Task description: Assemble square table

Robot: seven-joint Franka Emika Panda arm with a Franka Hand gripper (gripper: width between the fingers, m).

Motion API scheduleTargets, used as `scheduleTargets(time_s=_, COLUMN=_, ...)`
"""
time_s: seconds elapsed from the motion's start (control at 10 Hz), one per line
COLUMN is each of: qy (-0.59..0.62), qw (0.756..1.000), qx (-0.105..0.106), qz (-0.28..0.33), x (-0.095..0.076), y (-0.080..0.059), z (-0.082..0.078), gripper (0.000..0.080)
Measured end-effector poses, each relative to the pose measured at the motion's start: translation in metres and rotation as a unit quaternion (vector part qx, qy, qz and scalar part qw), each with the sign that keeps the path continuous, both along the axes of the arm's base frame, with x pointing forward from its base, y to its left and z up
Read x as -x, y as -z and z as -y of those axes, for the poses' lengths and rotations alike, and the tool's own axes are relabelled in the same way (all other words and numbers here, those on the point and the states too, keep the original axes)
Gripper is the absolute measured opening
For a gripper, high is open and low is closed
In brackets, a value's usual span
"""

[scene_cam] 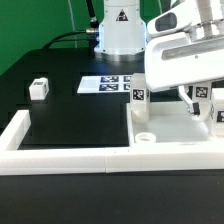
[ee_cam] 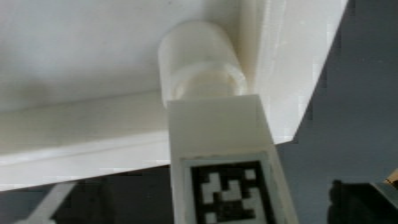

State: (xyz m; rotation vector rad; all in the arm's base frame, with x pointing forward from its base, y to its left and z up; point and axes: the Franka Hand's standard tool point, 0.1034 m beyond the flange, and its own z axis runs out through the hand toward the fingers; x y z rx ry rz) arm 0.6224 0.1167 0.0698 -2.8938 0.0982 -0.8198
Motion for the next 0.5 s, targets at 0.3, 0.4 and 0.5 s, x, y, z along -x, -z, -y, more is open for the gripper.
scheduleTargets(time_s=0.3, qy=0.0, qw=1.0, qx=0.0, qz=0.0, x=0.0, y=0.0, z=0.0, gripper=0.0646)
scheduleTargets(time_s=0.4, qy=0.0, qw=1.0, qx=0.0, qz=0.0, x=0.0, y=0.0, z=0.0, gripper=0.0649)
scheduleTargets(time_s=0.5, qy=0.0, qw=1.0, qx=0.0, qz=0.0, x=0.0, y=0.0, z=0.0, gripper=0.0649)
